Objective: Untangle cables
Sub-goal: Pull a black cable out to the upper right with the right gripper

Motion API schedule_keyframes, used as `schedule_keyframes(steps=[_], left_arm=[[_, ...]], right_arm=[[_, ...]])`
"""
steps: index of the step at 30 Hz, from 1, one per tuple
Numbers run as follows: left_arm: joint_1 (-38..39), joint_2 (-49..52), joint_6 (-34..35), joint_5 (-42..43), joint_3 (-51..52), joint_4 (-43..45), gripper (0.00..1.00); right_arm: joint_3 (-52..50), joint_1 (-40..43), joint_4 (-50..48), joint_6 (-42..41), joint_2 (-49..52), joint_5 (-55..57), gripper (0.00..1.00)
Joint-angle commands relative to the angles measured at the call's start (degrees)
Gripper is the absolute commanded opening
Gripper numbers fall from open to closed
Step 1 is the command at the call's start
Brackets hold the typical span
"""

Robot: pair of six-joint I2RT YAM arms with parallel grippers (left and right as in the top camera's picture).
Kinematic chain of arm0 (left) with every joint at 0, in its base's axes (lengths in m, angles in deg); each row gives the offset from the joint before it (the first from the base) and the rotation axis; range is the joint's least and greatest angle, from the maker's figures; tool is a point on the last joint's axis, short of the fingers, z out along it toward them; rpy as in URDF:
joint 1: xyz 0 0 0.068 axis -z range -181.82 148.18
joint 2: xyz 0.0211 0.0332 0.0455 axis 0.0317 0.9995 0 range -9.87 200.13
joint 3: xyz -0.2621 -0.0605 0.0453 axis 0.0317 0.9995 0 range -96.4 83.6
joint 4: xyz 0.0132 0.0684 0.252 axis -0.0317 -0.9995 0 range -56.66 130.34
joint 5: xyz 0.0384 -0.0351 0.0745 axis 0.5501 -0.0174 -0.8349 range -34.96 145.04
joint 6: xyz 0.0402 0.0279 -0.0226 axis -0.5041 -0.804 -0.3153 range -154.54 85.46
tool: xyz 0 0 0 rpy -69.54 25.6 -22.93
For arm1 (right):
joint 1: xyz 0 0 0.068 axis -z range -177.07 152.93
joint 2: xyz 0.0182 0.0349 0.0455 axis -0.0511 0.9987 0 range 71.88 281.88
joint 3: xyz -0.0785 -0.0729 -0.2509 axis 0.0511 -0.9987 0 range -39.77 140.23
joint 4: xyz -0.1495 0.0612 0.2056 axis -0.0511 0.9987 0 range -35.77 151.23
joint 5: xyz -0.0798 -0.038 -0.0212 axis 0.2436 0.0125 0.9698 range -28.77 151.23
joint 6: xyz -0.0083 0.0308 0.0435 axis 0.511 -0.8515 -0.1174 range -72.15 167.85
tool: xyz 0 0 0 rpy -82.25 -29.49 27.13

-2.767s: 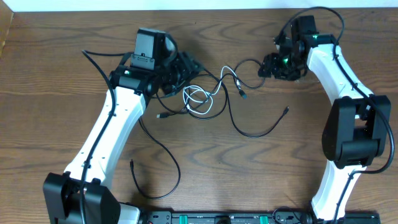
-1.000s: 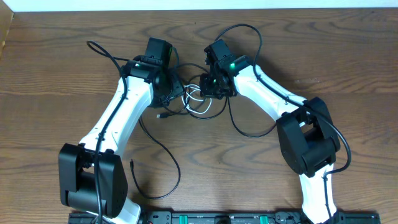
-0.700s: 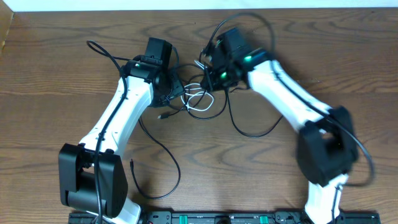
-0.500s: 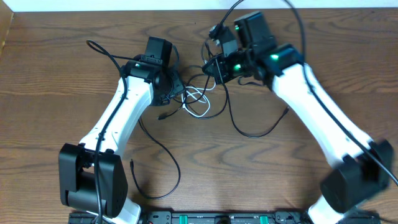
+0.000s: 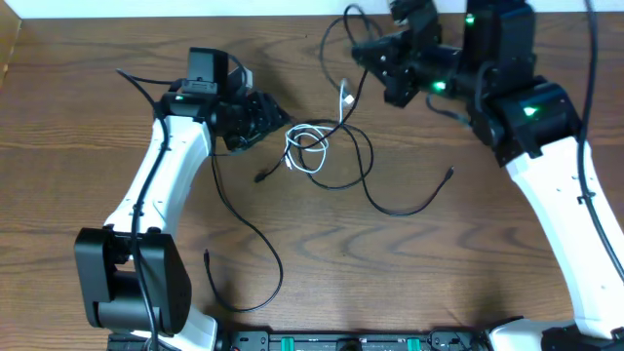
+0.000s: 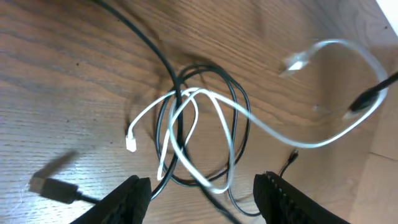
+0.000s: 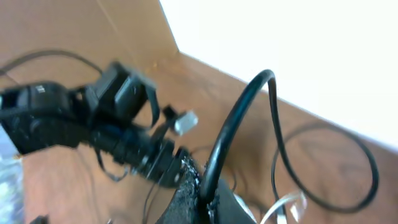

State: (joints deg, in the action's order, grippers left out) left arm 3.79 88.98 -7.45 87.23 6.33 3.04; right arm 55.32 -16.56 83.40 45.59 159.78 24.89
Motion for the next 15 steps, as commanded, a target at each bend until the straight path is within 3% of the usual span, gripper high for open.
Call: schedule_keyframes(steps=[1,8,15], left_arm=[[-0.46,-0.04,-1.62,2.69,-0.07,-0.96,0.59],[-0.46,-0.04,-1.60,-3.08,-0.07,-3.43,0.59],[-0.46,-0.04,-1.60,-3.32,-0.07,-3.82,0.59]], right_arm=[[0.55,2.89,-4.48,-2.12,-1.81,-1.53,0.01],[0.55,7.74,-15.02,-6.14,-1.86,-0.55,0.01],[0.55,12.28,-27.17,-15.93,-1.86,1.38,0.01]])
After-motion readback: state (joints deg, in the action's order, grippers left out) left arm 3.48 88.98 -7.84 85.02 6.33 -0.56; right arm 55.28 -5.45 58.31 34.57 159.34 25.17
